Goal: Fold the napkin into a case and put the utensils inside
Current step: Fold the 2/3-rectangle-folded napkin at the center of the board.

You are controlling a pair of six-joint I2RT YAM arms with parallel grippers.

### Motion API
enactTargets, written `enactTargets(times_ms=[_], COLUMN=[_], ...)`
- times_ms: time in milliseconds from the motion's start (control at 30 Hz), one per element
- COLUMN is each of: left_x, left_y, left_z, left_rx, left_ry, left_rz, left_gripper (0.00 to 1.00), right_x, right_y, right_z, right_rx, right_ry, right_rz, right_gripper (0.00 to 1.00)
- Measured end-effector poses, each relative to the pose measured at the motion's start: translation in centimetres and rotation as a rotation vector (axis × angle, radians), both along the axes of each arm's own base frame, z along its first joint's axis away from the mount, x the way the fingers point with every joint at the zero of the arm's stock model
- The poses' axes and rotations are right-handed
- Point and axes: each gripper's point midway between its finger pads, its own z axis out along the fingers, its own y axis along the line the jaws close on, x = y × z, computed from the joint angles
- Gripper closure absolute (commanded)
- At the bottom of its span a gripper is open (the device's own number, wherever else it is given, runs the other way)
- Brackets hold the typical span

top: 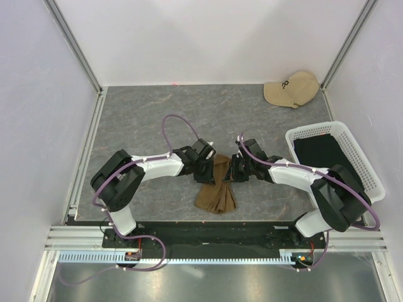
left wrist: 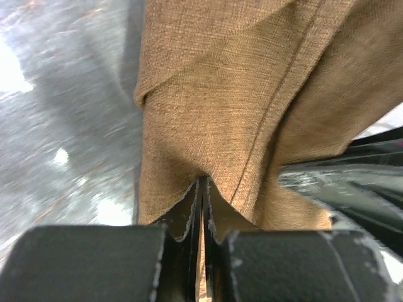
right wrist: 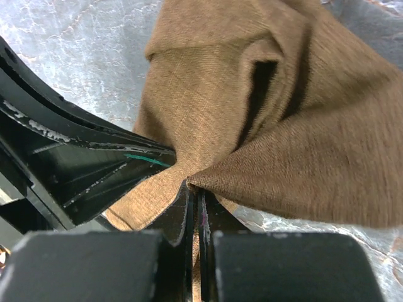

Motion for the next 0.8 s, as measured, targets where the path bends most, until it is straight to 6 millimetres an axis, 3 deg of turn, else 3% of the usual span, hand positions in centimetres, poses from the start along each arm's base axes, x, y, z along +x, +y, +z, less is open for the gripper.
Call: enactTargets(times_ms=[433, 800], left_x=[-0.7, -1.5], left_y=[-3.8, -3.2], left_z=[0.1, 0.5], left_rx=[-0.132, -0.127], left_ry=[-0.006, -0.004], left_rz=[-0.013, 0.003], left_gripper=[0.95, 0.93], right_x=[-0.4, -0.3], right_y=[0.1, 0.1], right_z=[0.2, -1.8], right_rx=[-0.029, -0.057], right_ry=[-0.004, 0.032], right_rz=[-0.015, -0.03], right_gripper=[1.0, 1.0])
